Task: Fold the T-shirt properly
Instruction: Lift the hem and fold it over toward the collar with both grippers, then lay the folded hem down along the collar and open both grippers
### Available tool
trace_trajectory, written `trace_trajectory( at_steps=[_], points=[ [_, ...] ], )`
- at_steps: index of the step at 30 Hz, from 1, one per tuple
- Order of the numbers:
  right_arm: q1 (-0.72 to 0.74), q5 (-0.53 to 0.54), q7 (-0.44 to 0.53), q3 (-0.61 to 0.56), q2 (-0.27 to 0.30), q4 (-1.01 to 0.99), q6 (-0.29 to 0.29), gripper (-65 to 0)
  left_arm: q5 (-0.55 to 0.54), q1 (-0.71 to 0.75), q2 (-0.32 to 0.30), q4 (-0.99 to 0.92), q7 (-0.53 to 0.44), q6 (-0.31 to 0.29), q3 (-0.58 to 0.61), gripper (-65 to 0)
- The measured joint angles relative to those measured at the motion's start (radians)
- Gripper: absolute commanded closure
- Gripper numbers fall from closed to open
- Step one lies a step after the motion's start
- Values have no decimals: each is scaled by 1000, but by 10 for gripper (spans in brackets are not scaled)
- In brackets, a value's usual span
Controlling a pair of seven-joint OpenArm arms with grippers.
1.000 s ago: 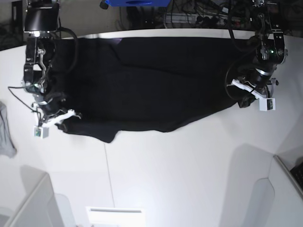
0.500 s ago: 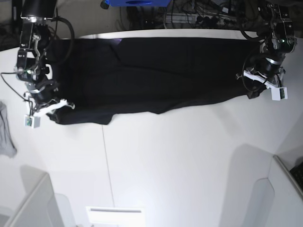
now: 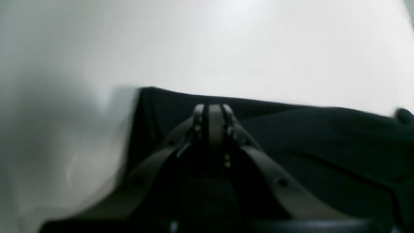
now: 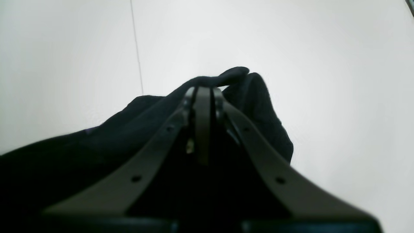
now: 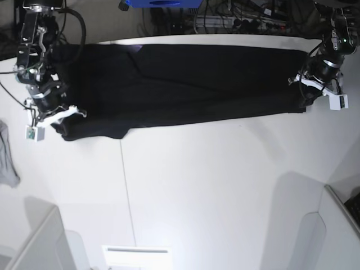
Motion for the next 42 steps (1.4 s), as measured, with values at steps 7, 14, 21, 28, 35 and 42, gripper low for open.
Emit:
trace_trajectory(
  at_steps=[7, 14, 21, 28, 35, 42],
  points=[
    [-58, 1, 3, 0, 0, 55, 0, 0, -7, 32, 0, 1, 1, -35, -43, 0],
    [-113, 7, 12, 86, -35, 92, 3, 0, -10, 61, 0, 1, 0, -79, -60, 0],
    [-182, 7, 8, 121, -55, 92, 4, 0, -10, 62, 1, 1, 0, -79, -60, 0],
    [-236, 104, 10, 125, -77, 97, 5, 0, -9, 59, 0, 0, 1, -79, -61, 0],
    [-278, 197, 11, 173, -74, 97, 4, 0, -6, 56, -19, -2, 1, -78, -66, 0],
    [-312, 211, 6, 173, -76, 98, 4, 0, -6, 76, -37, -3, 1, -79, -95, 0]
  ],
)
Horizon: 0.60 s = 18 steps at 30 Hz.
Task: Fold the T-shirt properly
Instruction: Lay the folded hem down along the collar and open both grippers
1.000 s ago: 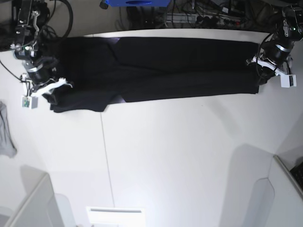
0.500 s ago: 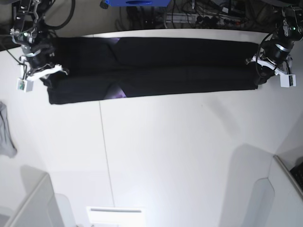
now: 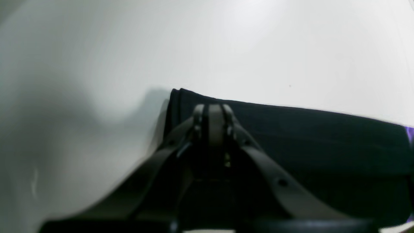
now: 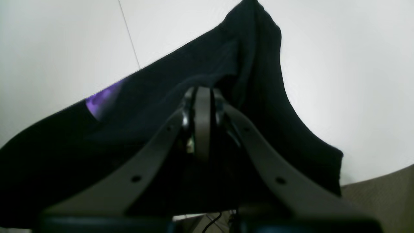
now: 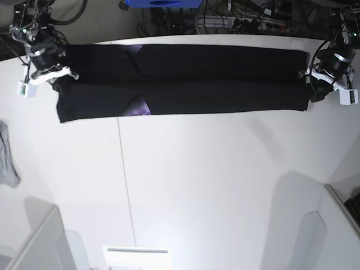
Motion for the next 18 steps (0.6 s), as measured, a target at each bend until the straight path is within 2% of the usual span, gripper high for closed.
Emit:
trace_trajectory(
  at_steps=[10, 14, 18],
  points=[
    [-38, 0, -1, 0, -11, -5, 0, 0, 4, 40, -10, -4, 0, 0, 2, 0],
    [-34, 0, -57, 0, -11, -27, 0, 0, 85, 43, -4, -5, 2, -1, 2, 0],
    [-28, -1, -60, 0, -30, -27, 0, 0, 117, 44, 24, -6, 3, -2, 3, 0]
  ],
)
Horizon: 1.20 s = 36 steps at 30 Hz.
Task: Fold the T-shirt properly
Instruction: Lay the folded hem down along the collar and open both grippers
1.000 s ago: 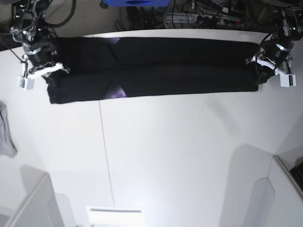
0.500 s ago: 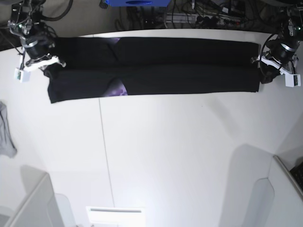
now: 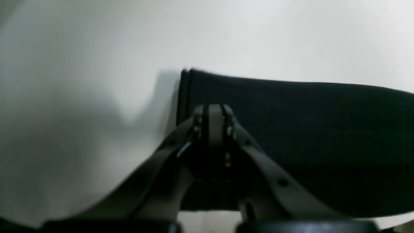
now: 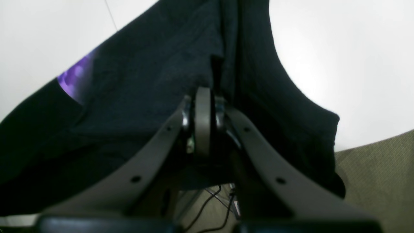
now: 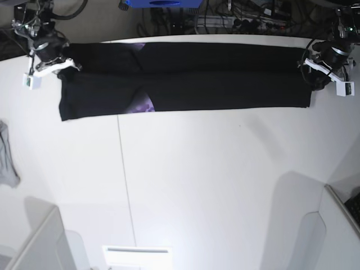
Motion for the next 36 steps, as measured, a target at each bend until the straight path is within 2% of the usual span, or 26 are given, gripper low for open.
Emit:
trace_trajectory(
  at_steps=[5, 10, 12, 14, 15, 19, 21, 23, 25, 26, 28, 30, 31, 33, 34, 36],
  points=[
    [8, -6, -52, 0, -5, -8, 0, 0, 0, -1, -1, 0, -3, 0, 1, 0],
    [19, -6, -51, 2, -4, -11, 0, -14, 0, -1, -1, 0, -3, 0, 1, 0],
    [19, -7, -51, 2, -3, -11, -1, -164, 0, -1, -1, 0, -3, -1, -1, 0],
    [17, -6, -48, 4, -3, -11, -1, -276, 0, 0, -1, 0, -3, 0, -6, -64],
    [16, -6, -48, 4, -3, -11, -1, -308, -1, -1, -2, 0, -3, 0, -7, -94],
    [17, 1, -39, 56, -12, -11, -1, -293, 3, 0, -1, 0, -3, 1, -9, -286],
    [14, -16, 5, 77, -14, -11, -1, -288, 2, -1, -2, 0, -4, 1, -10, -398],
    [14, -13, 19, 74, -14, -10, -1, -287, -1, 0, 0, 0, -3, 1, -10, -477],
    [14, 1, 20, 69, -14, -10, 0, -285, -1, -3, 0, 3, -3, 1, -10, -525],
    [14, -3, 19, 69, -14, -10, 16, -285, -2, -6, 0, 3, -4, 2, -11, -523],
    [14, -8, 19, 69, -14, -10, 90, -278, -39, -11, 18, 3, -9, 3, -13, -485],
    [20, -6, 19, 69, -14, -9, 154, -209, -79, -8, 42, 3, -2, 1, -11, -377],
    [20, -4, 19, 69, -14, -9, 161, -155, -89, -8, 43, 2, 1, 1, -8, -298],
    [35, -11, 10, 69, -14, -13, 160, -15, -86, -12, 42, 1, -1, 2, -5, -71],
    [48, -12, 0, 69, -14, -24, 165, 0, -89, -22, 51, 1, -4, 2, -5, 0],
    [83, -6, -47, 69, -15, -53, 166, 0, -84, -43, 81, -6, -6, 6, -5, 0]
  ],
)
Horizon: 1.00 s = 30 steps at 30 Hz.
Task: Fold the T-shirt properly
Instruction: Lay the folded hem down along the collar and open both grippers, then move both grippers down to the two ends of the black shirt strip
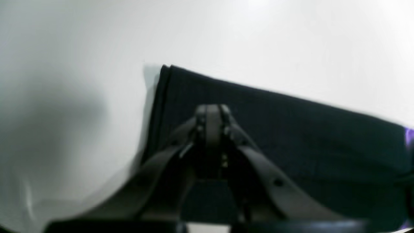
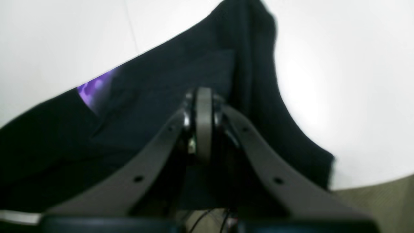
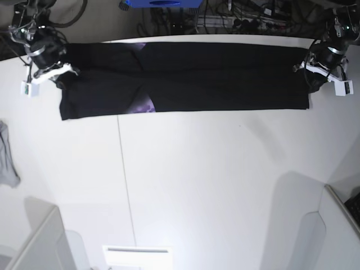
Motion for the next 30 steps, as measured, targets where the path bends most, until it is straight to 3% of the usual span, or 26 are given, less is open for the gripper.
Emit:
trace_trajectory(
  at_steps=[3, 14, 18, 25, 30],
  points=[
    [27, -5, -42, 0, 1, -40, 0, 0, 58, -15, 10, -30, 3, -6, 7, 0],
    [90, -3, -54, -4, 22, -220, 3, 0, 264, -97, 68, -132, -6, -3, 115, 0],
    [130, -1, -40, -55, 68, -296, 3, 0, 286, -125, 79, -200, 3, -6, 140, 0],
    [218, 35, -8, -63, 77, -425, 18, 0, 289, -190, 70, -295, -11, -6, 138, 0],
    [262, 2, -13, -64, 76, -448, 22, 0, 286, -227, 68, -327, -13, -6, 138, 0]
  ],
)
